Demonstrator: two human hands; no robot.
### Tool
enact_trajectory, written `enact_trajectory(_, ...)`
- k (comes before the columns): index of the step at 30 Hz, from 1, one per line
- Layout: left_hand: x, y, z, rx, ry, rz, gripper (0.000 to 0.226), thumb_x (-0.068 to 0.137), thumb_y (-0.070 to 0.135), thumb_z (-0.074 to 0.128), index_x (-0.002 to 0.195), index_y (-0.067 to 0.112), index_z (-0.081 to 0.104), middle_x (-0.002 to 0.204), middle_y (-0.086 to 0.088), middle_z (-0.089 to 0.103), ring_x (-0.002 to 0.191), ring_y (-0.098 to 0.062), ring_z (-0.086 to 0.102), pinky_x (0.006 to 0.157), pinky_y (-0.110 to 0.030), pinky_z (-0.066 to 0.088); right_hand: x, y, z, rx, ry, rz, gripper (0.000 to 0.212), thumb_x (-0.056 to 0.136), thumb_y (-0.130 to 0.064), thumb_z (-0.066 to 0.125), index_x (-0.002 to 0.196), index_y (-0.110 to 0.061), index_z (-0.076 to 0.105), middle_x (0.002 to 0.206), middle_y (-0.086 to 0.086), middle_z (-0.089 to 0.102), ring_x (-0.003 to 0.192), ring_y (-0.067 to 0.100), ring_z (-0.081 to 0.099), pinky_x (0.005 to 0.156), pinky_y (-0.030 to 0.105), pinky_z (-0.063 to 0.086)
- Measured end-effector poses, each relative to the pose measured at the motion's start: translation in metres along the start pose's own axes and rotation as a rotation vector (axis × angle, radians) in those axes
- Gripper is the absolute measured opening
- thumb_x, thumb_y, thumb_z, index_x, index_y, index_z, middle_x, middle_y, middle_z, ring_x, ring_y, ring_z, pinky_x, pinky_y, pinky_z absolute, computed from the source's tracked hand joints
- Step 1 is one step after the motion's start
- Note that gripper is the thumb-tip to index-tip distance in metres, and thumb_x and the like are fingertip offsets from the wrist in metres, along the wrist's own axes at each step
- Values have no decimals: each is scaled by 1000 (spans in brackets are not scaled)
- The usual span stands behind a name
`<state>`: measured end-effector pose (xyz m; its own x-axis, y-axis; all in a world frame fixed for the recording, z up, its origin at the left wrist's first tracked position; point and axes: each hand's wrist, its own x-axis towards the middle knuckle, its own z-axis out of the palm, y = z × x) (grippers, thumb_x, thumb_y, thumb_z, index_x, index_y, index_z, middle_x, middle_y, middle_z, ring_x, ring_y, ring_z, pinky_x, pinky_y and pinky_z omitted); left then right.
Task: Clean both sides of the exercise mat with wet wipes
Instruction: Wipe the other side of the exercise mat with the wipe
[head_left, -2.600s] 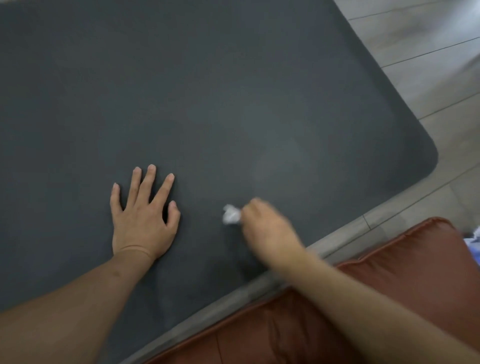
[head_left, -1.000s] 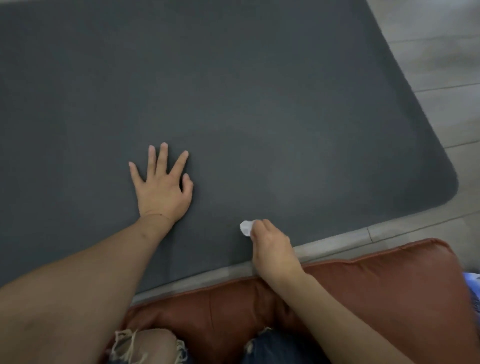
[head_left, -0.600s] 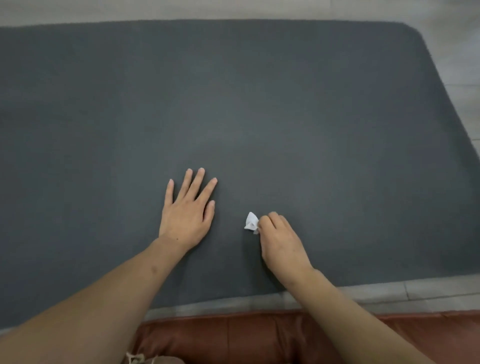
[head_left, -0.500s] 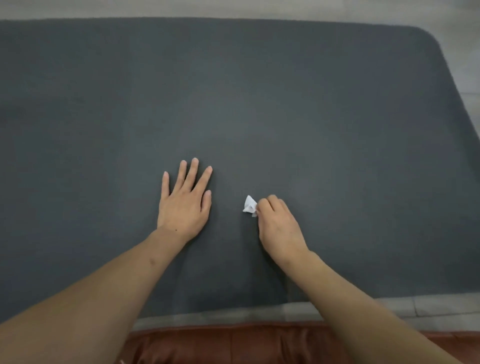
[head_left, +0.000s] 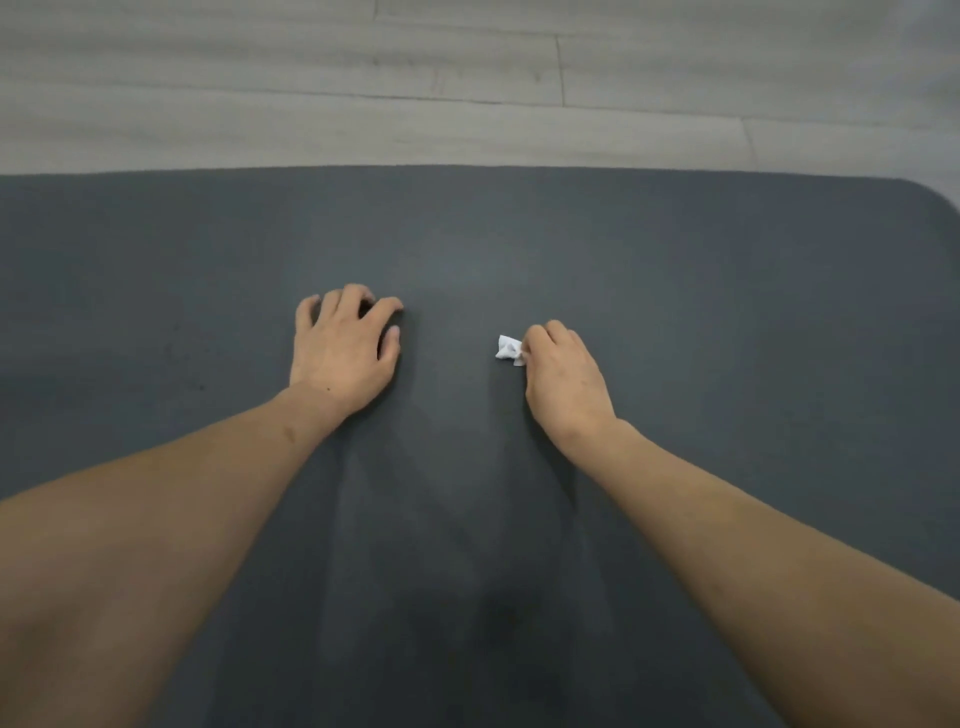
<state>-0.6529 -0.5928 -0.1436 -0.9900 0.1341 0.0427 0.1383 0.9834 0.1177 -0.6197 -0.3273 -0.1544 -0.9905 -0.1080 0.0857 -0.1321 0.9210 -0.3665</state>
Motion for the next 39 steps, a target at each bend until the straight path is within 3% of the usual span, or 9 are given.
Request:
enact_trajectory(2, 35, -12, -3, -32, 29, -57, 35, 101, 38, 45, 131, 28, 60, 126, -6, 53, 122, -30, 50, 110, -49, 32, 29, 1, 2, -5, 12, 0, 21, 88, 3, 53, 87, -16, 43, 90, -6, 35, 82, 18, 34, 63, 37, 39)
enact_trajectory(4, 58, -21, 1, -58, 23, -140, 39, 101, 40, 43, 137, 30, 55, 141, -7, 49, 138, -29, 41, 117, -51, 26, 57, 3, 5, -14, 34, 4, 27, 86, 6, 52, 85, -17, 39, 89, -7, 33, 81, 18, 33, 62, 36, 38)
enact_trajectory(7, 71, -28, 14, -64, -46, -198, 53, 105, 48, 30, 157, 40, 32, 171, -1, 19, 160, -22, 4, 126, -56, -2, 94, 7, 12, -17, 79, 2, 29, 85, 7, 52, 84, -18, 39, 88, -6, 34, 80, 18, 33, 62, 35, 37)
enact_trajectory(12, 77, -32, 20, -29, -122, -189, 61, 104, 51, 20, 164, 40, 16, 174, 4, 0, 160, -18, -11, 126, -59, -5, 175, 9, 24, -1, 119, 18, 18, 85, 8, 51, 88, -10, 50, 93, 5, 47, 79, 20, 34, 67, 32, 32)
enact_trajectory(18, 82, -37, 23, 5, -133, -170, 64, 100, 50, 22, 163, 38, 22, 174, 2, 5, 160, -22, -6, 125, -62, 0, 223, -13, 45, 146, 291, 295, 11, 94, 1, 52, 94, -9, 56, 96, 7, 53, 82, 22, 46, 68, 33, 40)
enact_trajectory(22, 87, -41, 25, 27, -126, -135, 64, 100, 48, 28, 162, 34, 30, 174, -2, 10, 161, -26, 0, 124, -66, 5, 225, -10, 45, 181, 379, 260, 8, 99, -8, 53, 96, -7, 60, 93, 8, 55, 79, 26, 52, 69, 33, 43)
enact_trajectory(39, 93, -39, 17, 3, -202, -128, 66, 97, 45, 35, 161, 28, 32, 172, -10, 15, 160, -33, 0, 121, -71, 5, 234, -14, 45, 59, 386, 267, 8, 98, -7, 55, 95, -3, 62, 87, 9, 55, 74, 26, 51, 67, 34, 46)
